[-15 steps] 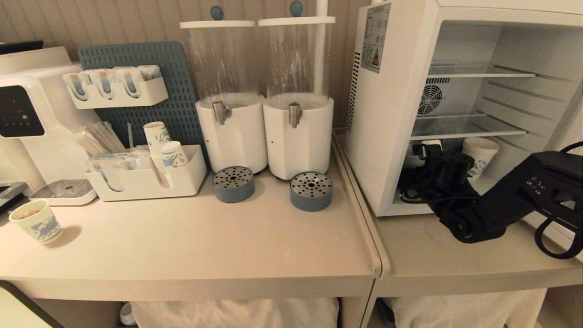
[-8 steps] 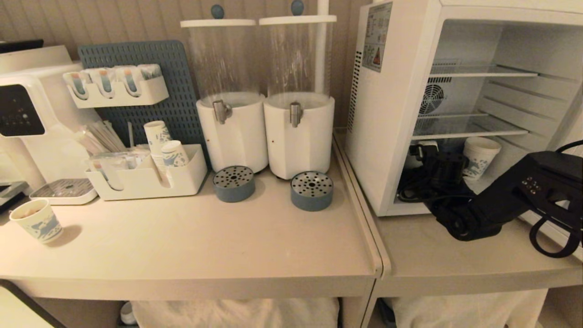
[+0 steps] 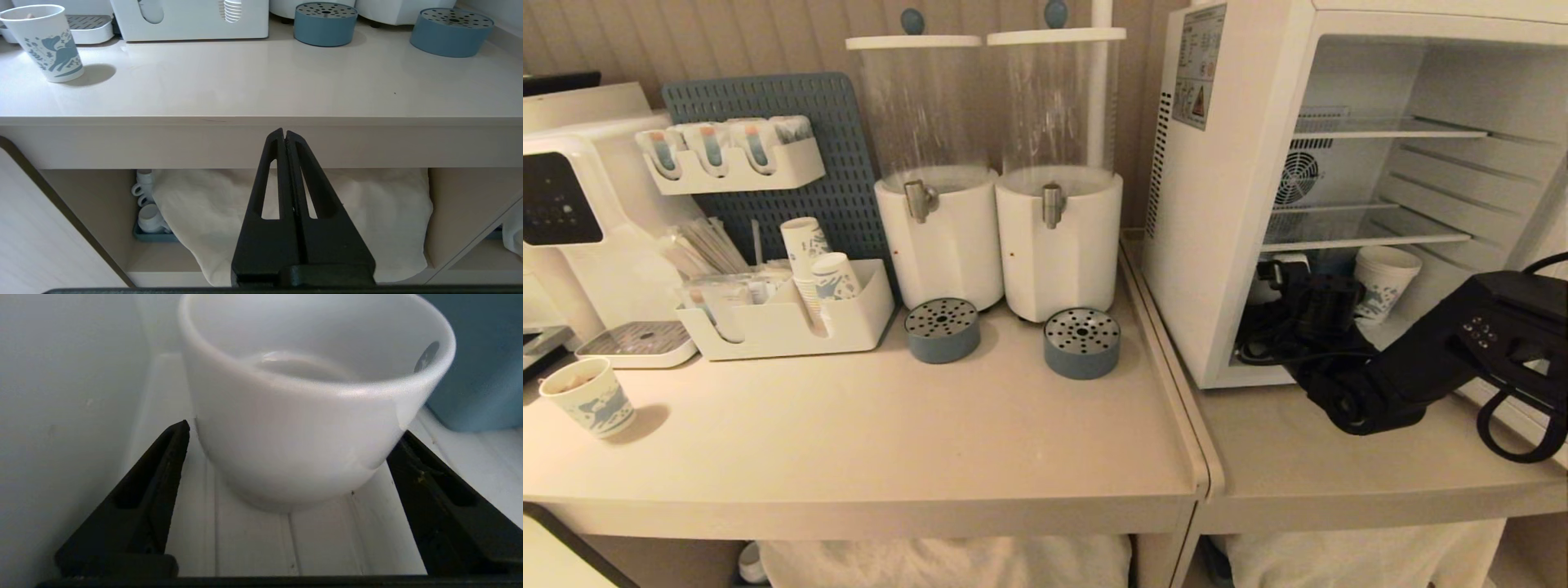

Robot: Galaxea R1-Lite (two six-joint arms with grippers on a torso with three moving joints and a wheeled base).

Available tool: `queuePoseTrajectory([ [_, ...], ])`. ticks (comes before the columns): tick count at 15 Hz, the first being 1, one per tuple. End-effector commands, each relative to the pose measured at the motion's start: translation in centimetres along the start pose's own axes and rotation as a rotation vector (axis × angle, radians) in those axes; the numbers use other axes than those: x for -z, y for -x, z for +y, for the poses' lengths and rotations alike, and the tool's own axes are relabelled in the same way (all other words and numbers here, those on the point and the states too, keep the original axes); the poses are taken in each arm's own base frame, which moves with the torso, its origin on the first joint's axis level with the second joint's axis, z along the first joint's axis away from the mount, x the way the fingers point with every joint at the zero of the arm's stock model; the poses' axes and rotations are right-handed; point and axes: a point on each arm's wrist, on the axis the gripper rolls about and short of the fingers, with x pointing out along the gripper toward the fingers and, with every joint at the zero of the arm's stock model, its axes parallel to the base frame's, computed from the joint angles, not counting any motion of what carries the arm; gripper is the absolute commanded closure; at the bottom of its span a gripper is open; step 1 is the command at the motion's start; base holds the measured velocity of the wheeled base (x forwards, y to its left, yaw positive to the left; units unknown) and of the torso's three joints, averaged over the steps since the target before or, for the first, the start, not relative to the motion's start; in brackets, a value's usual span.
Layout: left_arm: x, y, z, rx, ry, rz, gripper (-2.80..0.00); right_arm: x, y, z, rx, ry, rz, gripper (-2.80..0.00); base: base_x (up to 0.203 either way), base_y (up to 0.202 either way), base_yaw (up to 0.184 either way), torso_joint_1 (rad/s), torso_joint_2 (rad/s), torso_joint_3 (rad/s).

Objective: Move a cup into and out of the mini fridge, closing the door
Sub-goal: Put the ceramic cup in the freezer

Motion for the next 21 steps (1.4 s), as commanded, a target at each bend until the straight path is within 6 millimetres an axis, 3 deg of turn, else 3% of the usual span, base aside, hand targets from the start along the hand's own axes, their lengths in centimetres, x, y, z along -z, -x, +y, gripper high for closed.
queuePoseTrajectory([
  [1, 0.0, 0.0, 0.0, 0.000, 0.000, 0.001, 0.00, -0.5, 0.5, -0.1, 0.002, -0.002, -0.013, -2.80, 0.000, 0.000, 0.000, 0.000, 0.00, 0.000],
  [3, 0.0, 0.0, 0.0, 0.000, -0.001, 0.001, 0.00, -0.7, 0.9, -0.2, 0.000, -0.002, -0.012, -2.80, 0.000, 0.000, 0.000, 0.000, 0.00, 0.000],
  [7, 0.0, 0.0, 0.0, 0.000, 0.000, 0.001, 0.00, -2.3, 5.9, -1.6, -0.011, -0.011, 0.001, -2.80, 0.000, 0.000, 0.000, 0.000, 0.00, 0.000],
  [10, 0.0, 0.0, 0.0, 0.000, 0.000, 0.001, 0.00, -2.4, 6.8, -1.8, -0.012, -0.012, 0.007, -2.80, 0.000, 0.000, 0.000, 0.000, 0.00, 0.000],
  [13, 0.0, 0.0, 0.0, 0.000, 0.000, 0.001, 0.00, -4.6, 11.6, -3.1, -0.011, -0.025, -0.040, -2.80, 0.000, 0.000, 0.000, 0.000, 0.00, 0.000],
  [16, 0.0, 0.0, 0.0, 0.000, -0.001, 0.001, 0.00, -5.4, 15.1, -3.9, -0.010, -0.029, -0.064, -2.80, 0.000, 0.000, 0.000, 0.000, 0.00, 0.000],
  [18, 0.0, 0.0, 0.0, 0.000, 0.000, 0.001, 0.00, -5.5, 16.6, -4.3, -0.018, -0.029, -0.074, 0.00, 0.000, 0.000, 0.000, 0.000, 0.00, 0.000],
  [21, 0.0, 0.0, 0.0, 0.000, -0.001, 0.001, 0.00, -6.2, 20.7, -5.1, -0.046, -0.037, -0.123, 0.00, 0.000, 0.000, 0.000, 0.000, 0.00, 0.000],
])
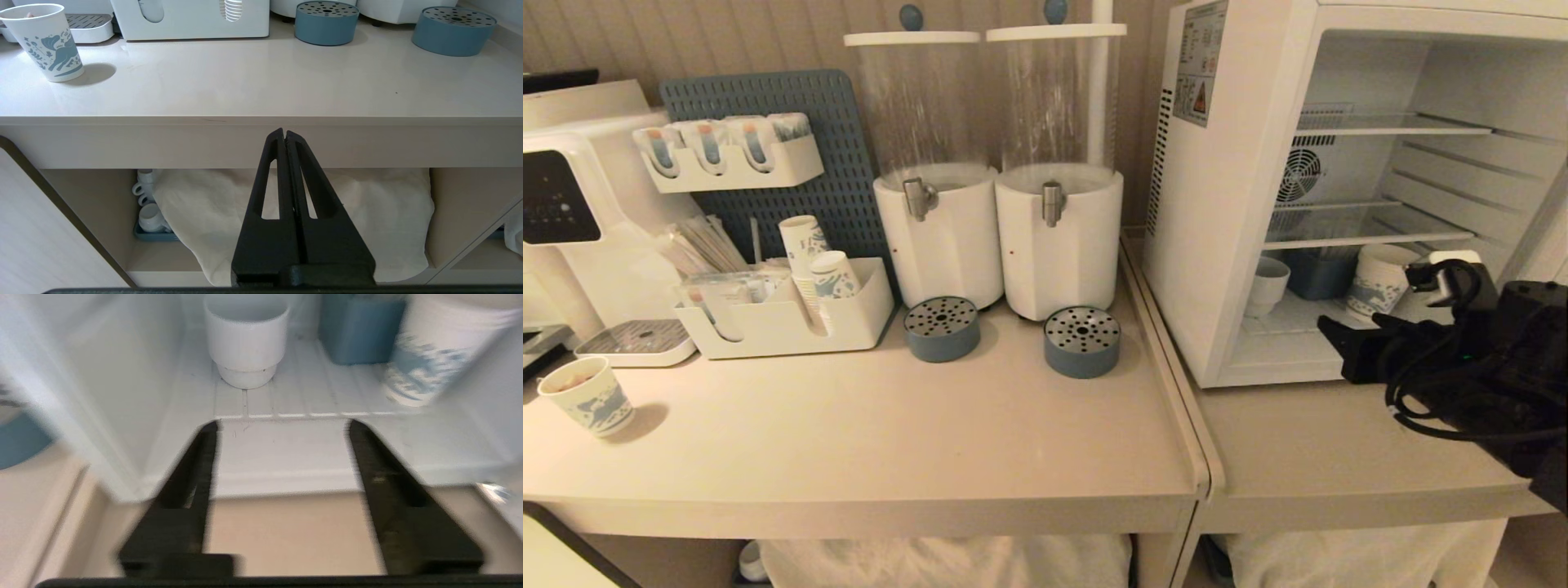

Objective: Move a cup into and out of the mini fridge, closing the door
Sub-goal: Put the ceramic cup in the freezer, then close the freezer door

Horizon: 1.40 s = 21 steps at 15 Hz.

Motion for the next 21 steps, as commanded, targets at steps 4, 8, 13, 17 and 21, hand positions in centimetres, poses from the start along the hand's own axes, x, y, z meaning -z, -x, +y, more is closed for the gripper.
queuePoseTrajectory([
  [4, 0.0, 0.0, 0.0, 0.000, 0.000, 0.001, 0.00, -1.6, 7.9, -1.1, -0.027, -0.020, -0.129, 0.00, 0.000, 0.000, 0.000, 0.000, 0.00, 0.000],
  [8, 0.0, 0.0, 0.0, 0.000, 0.002, 0.001, 0.00, -2.6, 14.1, -2.5, 0.047, -0.042, -0.200, 0.00, 0.000, 0.000, 0.000, 0.000, 0.00, 0.000],
  [13, 0.0, 0.0, 0.0, 0.000, 0.002, 0.001, 0.00, -1.4, 25.3, -5.1, 0.302, -0.107, -0.313, 0.00, 0.000, 0.000, 0.000, 0.000, 0.00, 0.000],
  [17, 0.0, 0.0, 0.0, 0.000, 0.002, 0.001, 0.00, 0.5, 29.0, -6.1, 0.617, -0.133, -0.250, 0.00, 0.000, 0.000, 0.000, 0.000, 0.00, 0.000],
  [21, 0.0, 0.0, 0.0, 0.000, 0.002, 0.001, 0.00, 1.2, 30.5, -5.7, 0.647, -0.113, -0.240, 0.00, 0.000, 0.000, 0.000, 0.000, 0.00, 0.000],
])
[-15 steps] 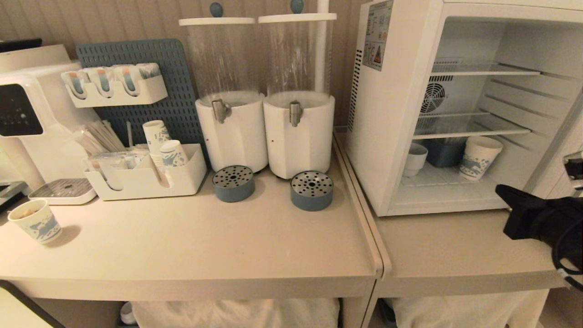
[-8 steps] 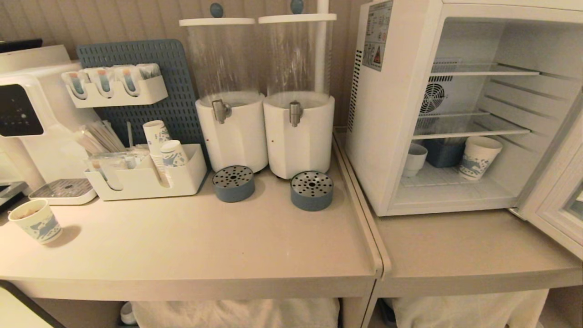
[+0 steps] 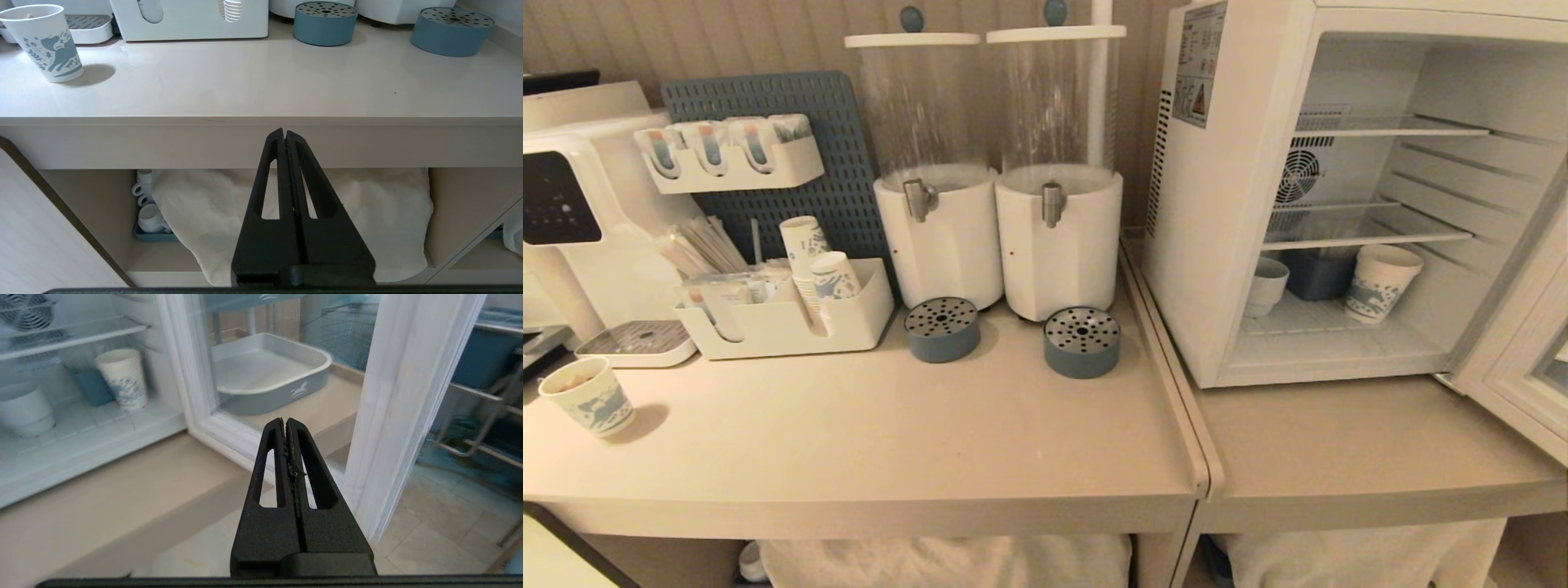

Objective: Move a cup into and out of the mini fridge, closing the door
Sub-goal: Close the freezer door

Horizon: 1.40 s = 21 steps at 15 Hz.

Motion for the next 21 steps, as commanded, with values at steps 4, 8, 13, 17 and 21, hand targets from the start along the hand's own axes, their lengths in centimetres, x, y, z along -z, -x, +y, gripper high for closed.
queuePoseTrajectory([
  [4, 0.0, 0.0, 0.0, 0.000, 0.000, 0.001, 0.00, 4.4, 2.6, -0.9, -0.208, -0.120, -0.093, 0.00, 0.000, 0.000, 0.000, 0.000, 0.00, 0.000],
  [8, 0.0, 0.0, 0.0, 0.000, 0.000, 0.001, 0.00, 8.8, 1.2, 1.3, -0.477, -0.123, -0.018, 0.00, 0.000, 0.000, 0.000, 0.000, 0.00, 0.000],
  [13, 0.0, 0.0, 0.0, 0.000, 0.000, 0.001, 0.00, 11.8, 0.8, 2.2, -0.616, -0.047, 0.094, 0.00, 0.000, 0.000, 0.000, 0.000, 0.00, 0.000],
  [17, 0.0, 0.0, 0.0, 0.000, -0.003, 0.001, 0.00, 11.9, 0.9, 2.1, -0.632, 0.014, 0.136, 0.00, 0.000, 0.000, 0.000, 0.000, 0.00, 0.000],
  [21, 0.0, 0.0, 0.0, 0.002, -0.003, 0.001, 0.00, 11.9, 0.9, 2.1, -0.629, 0.012, 0.133, 0.00, -0.025, 0.000, 0.001, 0.001, 0.00, 0.000],
])
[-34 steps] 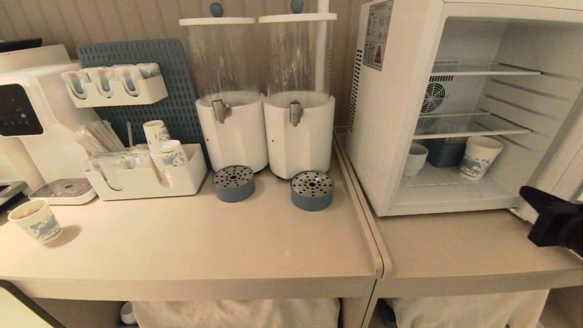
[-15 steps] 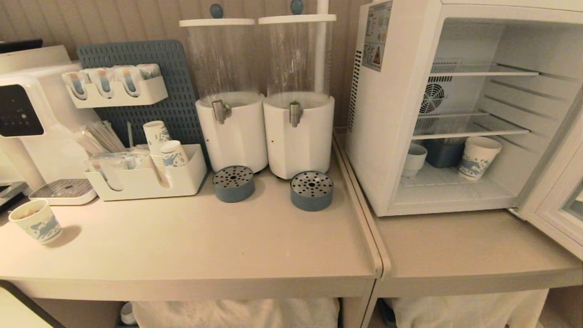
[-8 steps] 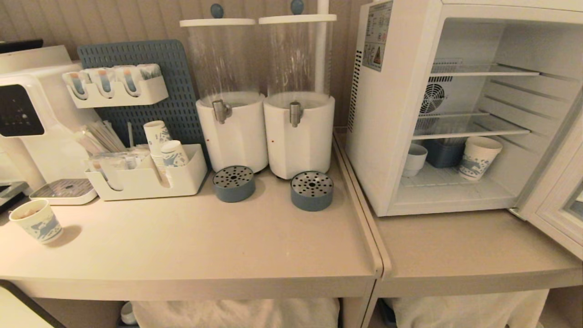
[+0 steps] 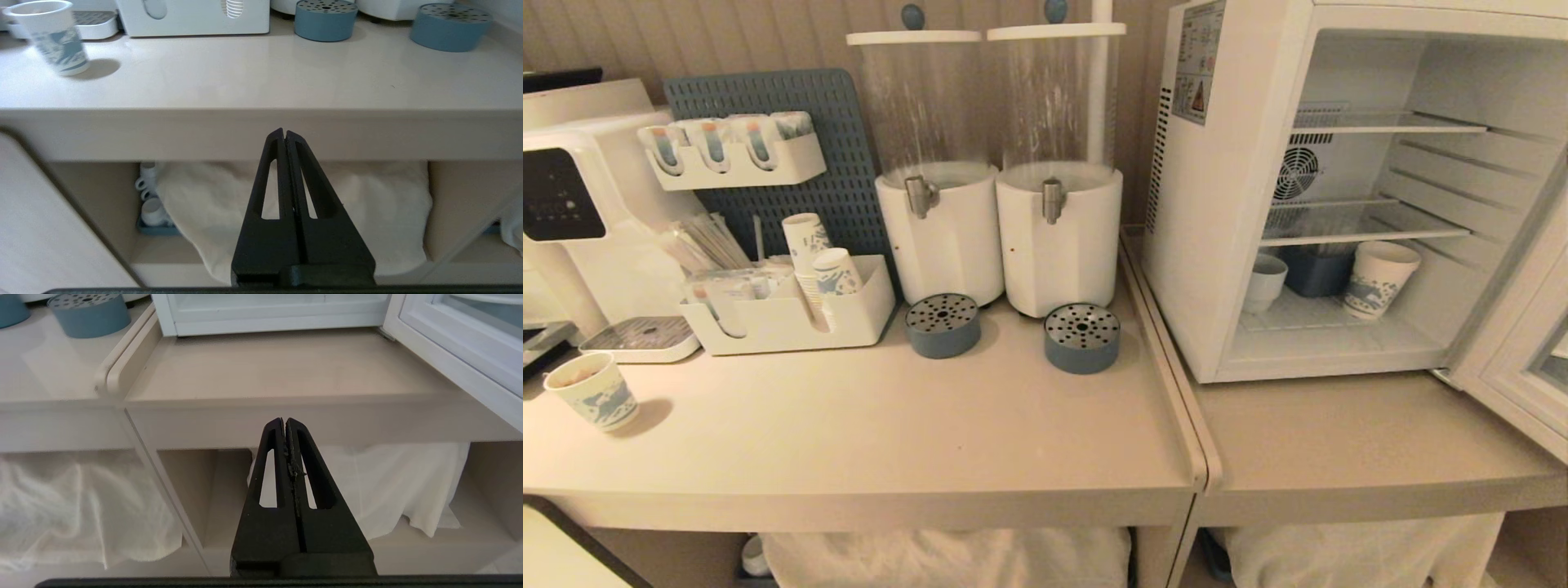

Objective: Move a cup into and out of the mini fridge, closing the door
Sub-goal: Close the freezer door

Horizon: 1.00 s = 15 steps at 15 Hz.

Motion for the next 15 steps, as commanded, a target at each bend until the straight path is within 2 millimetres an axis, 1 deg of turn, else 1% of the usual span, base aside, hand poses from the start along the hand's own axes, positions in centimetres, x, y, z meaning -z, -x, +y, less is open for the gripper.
queuePoseTrajectory([
  [1, 0.03, -0.01, 0.00, 0.000, 0.001, 0.000, 0.00, -0.03, -0.06, 0.00, 0.001, 0.000, 0.008, 0.00, -0.169, 0.000, 0.005, 0.002, 0.01, 0.002],
  [12, 0.03, -0.01, 0.00, -0.001, 0.001, 0.000, 0.00, -0.02, -0.05, 0.00, 0.001, 0.000, 0.007, 0.00, -0.188, 0.000, 0.001, 0.004, 0.00, 0.003],
  [13, 0.03, -0.01, 0.00, 0.001, 0.001, 0.000, 0.00, -0.01, -0.03, 0.00, 0.001, 0.000, 0.005, 0.00, -0.115, 0.000, -0.003, 0.002, 0.00, 0.007],
  [15, 0.03, -0.01, 0.00, 0.000, 0.001, 0.000, 0.00, -0.01, -0.02, 0.00, 0.001, 0.000, 0.003, 0.00, 0.000, 0.000, 0.000, 0.000, 0.00, 0.000],
])
